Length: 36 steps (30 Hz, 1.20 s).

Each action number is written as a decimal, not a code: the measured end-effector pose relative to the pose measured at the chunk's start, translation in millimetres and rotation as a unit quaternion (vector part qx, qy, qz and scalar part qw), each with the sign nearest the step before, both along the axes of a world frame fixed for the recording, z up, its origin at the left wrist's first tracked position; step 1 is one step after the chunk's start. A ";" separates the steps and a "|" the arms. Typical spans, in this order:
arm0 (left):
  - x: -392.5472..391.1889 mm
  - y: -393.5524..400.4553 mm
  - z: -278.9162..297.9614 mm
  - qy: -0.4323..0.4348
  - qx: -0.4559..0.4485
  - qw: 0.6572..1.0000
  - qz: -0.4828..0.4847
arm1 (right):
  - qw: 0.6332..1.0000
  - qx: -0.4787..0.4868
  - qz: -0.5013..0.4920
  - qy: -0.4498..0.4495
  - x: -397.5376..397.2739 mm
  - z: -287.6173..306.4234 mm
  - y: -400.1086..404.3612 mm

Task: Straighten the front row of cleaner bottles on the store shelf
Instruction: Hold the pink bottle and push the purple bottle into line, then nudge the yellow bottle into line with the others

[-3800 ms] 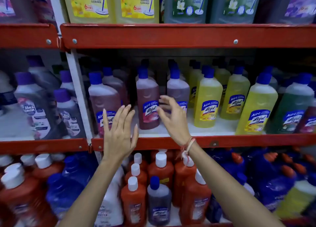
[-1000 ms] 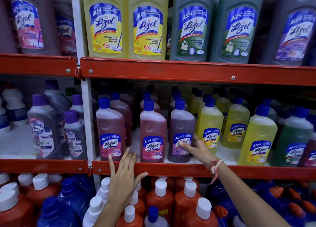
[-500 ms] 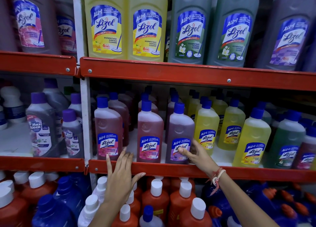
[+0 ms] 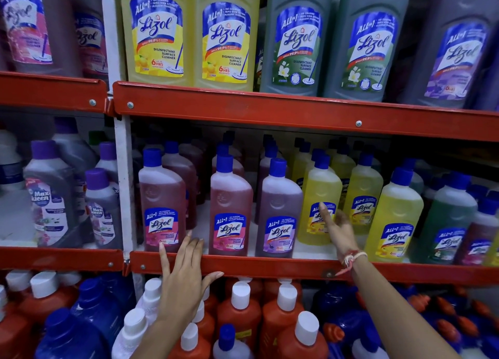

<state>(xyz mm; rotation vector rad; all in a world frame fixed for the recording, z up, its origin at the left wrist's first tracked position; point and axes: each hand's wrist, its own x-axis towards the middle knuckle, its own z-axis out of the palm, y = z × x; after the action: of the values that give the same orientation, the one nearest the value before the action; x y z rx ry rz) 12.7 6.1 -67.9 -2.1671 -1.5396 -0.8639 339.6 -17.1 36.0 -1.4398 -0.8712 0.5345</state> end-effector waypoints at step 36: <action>-6.5 -4.8 2.8 -0.013 -0.017 0.999 -0.036 | 0.977 -0.016 0.078 -0.199 17.6 -15.7 -61.0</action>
<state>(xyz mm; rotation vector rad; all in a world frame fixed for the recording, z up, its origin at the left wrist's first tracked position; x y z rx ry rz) 6.2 1.3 -65.1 -2.2567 -1.5071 -0.8986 357.2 -78.1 20.3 -1.5425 -1.3064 0.3808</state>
